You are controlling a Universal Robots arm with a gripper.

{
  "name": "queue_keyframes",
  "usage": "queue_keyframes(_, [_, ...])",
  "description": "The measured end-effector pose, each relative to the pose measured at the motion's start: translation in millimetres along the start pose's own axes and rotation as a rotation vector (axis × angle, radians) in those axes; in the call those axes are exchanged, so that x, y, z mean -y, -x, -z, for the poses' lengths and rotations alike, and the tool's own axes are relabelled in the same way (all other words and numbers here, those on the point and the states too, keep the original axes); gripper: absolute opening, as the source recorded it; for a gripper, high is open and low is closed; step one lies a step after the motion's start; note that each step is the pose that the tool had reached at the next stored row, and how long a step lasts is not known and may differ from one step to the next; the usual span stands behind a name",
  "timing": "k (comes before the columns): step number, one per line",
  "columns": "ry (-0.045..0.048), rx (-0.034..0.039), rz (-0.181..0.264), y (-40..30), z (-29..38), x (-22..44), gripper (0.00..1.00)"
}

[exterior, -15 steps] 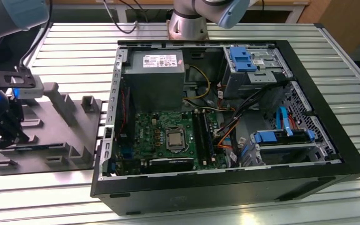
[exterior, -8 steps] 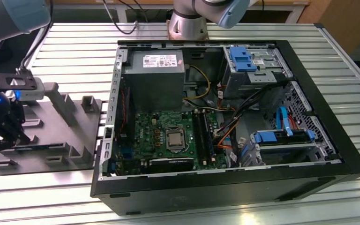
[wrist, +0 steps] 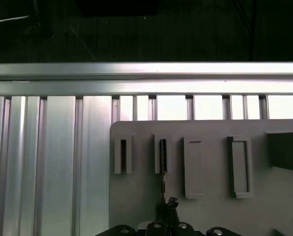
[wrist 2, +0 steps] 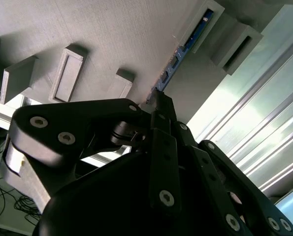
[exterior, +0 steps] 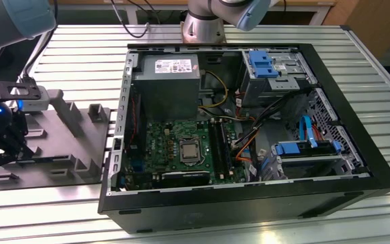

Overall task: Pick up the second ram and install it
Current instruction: 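Pick up the second ram and move it above second insertion slot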

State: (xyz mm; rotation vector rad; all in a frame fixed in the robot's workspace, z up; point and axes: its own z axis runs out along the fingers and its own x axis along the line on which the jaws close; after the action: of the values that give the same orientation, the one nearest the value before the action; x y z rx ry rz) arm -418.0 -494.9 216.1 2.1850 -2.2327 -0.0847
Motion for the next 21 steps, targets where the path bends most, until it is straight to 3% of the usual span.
queue_keyframes(10, [-0.0002, 0.0001, 0.001, 0.0, -0.1, 0.0, 0.11])
queue_keyframes(12, [-0.0002, 0.0001, 0.001, 0.0, -0.1, 0.0, 0.23])
queue_keyframes(14, [-0.0001, 0.0, 0.001, 0.0, -0.1, 0.0, 0.23])
queue_keyframes(15, [-0.0002, 0.0001, 0.001, 0.0, -0.1, 0.0, 0.3])
queue_keyframes(21, [-0.0003, 0.0001, 0.004, 0.0, -1.7, 0.1, 0.3])
